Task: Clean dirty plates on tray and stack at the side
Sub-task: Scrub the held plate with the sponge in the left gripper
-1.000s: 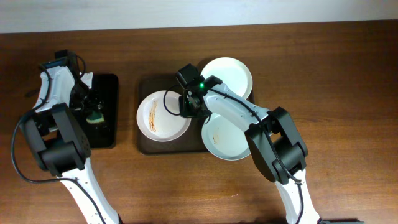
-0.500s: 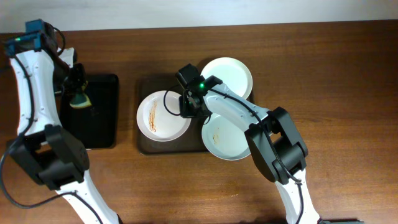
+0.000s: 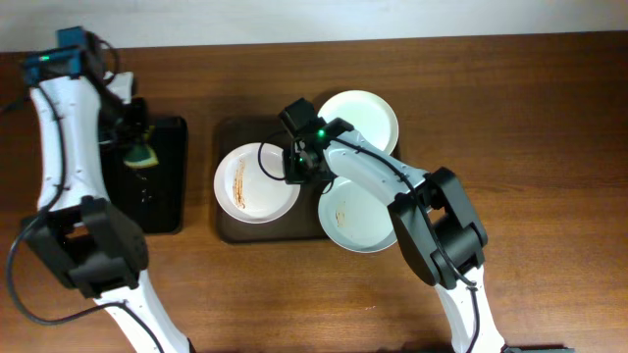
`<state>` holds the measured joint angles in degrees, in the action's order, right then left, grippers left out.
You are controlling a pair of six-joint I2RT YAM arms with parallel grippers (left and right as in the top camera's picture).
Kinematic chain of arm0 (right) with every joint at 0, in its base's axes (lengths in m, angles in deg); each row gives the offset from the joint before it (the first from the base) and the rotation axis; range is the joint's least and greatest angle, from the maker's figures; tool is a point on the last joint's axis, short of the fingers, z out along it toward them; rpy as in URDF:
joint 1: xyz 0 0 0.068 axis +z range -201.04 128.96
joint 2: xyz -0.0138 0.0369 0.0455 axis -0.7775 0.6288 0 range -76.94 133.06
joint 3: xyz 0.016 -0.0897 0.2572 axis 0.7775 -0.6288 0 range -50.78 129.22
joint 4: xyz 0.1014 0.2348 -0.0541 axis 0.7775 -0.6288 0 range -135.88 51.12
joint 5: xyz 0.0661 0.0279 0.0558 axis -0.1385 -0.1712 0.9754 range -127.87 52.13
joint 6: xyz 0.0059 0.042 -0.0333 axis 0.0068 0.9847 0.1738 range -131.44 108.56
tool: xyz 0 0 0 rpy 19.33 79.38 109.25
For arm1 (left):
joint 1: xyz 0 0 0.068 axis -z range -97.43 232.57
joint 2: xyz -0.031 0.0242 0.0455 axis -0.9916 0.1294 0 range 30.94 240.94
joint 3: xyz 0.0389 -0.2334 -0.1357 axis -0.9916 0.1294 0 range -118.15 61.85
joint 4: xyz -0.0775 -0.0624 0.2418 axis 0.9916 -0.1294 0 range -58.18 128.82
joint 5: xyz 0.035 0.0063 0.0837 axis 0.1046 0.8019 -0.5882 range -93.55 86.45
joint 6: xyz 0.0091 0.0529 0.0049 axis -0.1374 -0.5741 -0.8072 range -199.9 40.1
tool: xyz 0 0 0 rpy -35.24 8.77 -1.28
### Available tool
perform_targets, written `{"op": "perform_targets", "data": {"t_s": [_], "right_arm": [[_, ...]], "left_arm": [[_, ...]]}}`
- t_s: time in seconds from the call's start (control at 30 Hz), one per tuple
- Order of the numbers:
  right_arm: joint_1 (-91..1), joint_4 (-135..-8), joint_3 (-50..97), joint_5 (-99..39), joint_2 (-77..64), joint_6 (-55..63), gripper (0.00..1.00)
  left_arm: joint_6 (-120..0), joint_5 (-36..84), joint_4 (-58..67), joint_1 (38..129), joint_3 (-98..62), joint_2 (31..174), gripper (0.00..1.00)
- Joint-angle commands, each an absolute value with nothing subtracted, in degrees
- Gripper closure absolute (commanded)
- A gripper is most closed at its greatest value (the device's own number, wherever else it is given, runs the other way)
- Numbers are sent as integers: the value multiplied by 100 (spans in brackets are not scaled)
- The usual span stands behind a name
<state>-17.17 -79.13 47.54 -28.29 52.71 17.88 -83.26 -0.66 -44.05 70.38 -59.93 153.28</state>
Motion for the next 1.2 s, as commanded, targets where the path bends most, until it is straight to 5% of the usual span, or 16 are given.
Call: {"op": "perform_targets", "data": {"t_s": [0.0,0.43,0.73,1.03,1.17], "right_arm": [[-1852,-7906,4686,-2433,5395,1580,96],[-1898,-7893,4686,-2438,5395,1582,96],[-1898,-7882,4686,-2440,5395,1582,95],[-1881,-7900,4686,-2460,5395,1580,95],[-1881,-7880,4686,-2462,5395,1580,95]], "left_arm": [[-8249,83,-4125,7670,-5514,15252,99],[-8247,1191,-949,8990,-2478,15265,99],[-7353,865,-2538,9104,-2279,15263,99],[-7353,-295,742,9104,-2277,15263,99],[-8866,1167,620,9145,-2277,15263,99]]}}
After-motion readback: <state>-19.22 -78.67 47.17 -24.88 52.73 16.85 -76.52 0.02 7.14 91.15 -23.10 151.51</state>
